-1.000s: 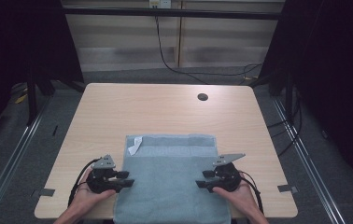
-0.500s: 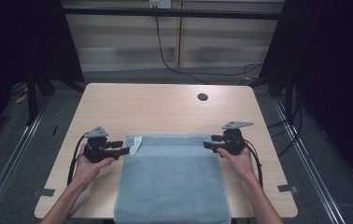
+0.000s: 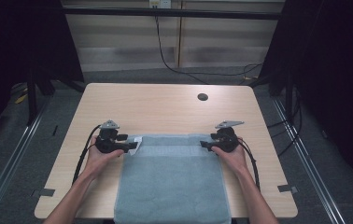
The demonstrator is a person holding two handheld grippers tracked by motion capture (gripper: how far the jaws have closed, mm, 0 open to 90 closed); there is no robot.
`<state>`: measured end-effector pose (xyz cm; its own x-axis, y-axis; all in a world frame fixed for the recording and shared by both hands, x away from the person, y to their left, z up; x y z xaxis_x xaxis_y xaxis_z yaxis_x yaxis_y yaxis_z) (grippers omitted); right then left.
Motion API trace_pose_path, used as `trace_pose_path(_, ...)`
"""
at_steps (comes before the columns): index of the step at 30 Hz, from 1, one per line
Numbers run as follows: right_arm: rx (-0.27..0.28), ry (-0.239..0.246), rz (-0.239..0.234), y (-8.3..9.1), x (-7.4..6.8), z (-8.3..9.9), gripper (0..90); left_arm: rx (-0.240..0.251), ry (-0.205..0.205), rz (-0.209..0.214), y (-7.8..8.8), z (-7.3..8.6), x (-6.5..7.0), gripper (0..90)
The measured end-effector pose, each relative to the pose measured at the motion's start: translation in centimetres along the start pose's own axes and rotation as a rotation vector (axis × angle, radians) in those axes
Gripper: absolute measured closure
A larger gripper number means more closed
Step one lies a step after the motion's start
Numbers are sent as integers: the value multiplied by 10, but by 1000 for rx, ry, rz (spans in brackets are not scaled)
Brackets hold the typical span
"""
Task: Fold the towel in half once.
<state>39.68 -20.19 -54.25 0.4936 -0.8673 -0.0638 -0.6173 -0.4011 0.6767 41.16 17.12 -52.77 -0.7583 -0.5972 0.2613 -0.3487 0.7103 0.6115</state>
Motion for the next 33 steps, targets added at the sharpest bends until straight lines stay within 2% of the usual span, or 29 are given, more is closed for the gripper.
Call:
trace_pose_path(3,1,20,12,0,-2,1,350,-12,-5,-20,-3,2,-3,314)
trace_pose_path(4,-9,43,41,1,-7,3,361,-27,4,-21,-8,5,-4,306)
trace_pose_path(6,-8,75,54,1,-9,3,432,-23,-8,-31,-10,5,-3,293)
trace_pose_path(7,-4,72,46,2,-10,3,484,-30,-24,-38,-10,5,-3,292)
trace_pose_path(8,-1,78,40,3,-12,4,521,-22,-20,-39,-12,5,-2,289)
trace_pose_path(10,-1,74,36,4,-13,5,550,-18,-31,-47,-12,5,-2,286)
trace_pose_path(11,1,71,23,5,-14,5,636,-15,-38,-44,-14,5,-1,279)
trace_pose_path(12,2,73,18,5,-14,5,664,-16,-44,-55,-14,6,0,278)
trace_pose_path(13,1,72,14,5,-14,5,685,-18,-65,-69,-15,6,1,278)
trace_pose_path(14,1,72,14,5,-14,5,685,-18,-65,-69,-15,6,1,278)
trace_pose_path(15,4,71,8,5,-15,5,714,-31,-97,-86,-15,8,3,278)
trace_pose_path(16,8,68,-11,5,-17,6,774,-30,-116,-104,-16,8,5,301)
trace_pose_path(17,9,68,-12,5,-17,6,783,-40,-141,-111,-17,9,9,333)
trace_pose_path(18,9,68,-12,5,-17,6,783,-40,-141,-111,-17,9,9,361)
trace_pose_path(19,9,61,-18,5,-18,6,801,-38,-161,-102,-17,9,13,419)
trace_pose_path(21,11,54,-23,5,-18,7,811,-41,-171,-85,-17,9,16,505)
trace_pose_path(23,10,49,-22,5,-18,7,814,-37,-167,-76,-17,9,18,540)
trace_pose_path(24,10,44,-30,5,-18,7,817,-41,-168,-69,-17,9,19,590)
trace_pose_path(25,9,33,-41,6,-18,7,823,-36,-146,-37,-16,9,19,712)
trace_pose_path(26,7,24,-51,6,-18,7,828,-29,-125,-16,-16,9,19,758)
trace_pose_path(27,7,24,-51,6,-18,7,828,-29,-125,-16,-16,9,19,789)
trace_pose_path(28,6,9,-69,6,-18,7,838,-23,-88,17,-15,10,18,808)
trace_pose_path(31,11,-6,-83,7,-17,6,841,-17,-66,41,-13,9,18,823)
trace_pose_path(32,16,-13,-85,9,-17,5,842,4,-48,59,-10,6,17,823)
trace_pose_path(33,50,-28,-103,16,-16,-1,843,41,-23,78,-3,1,16,825)
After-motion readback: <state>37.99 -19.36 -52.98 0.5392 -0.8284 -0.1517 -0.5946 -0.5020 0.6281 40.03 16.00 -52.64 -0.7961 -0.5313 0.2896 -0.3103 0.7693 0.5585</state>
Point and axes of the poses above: each handheld gripper's, and its own axes: y roughly backward along the jaws, z roughly out of its underside, x roughly to its right, the point moved 5 cm from there along -y, roughly forward along the jaws, and after that the axes turned 6 degrees about z, right-handed, at the moved point
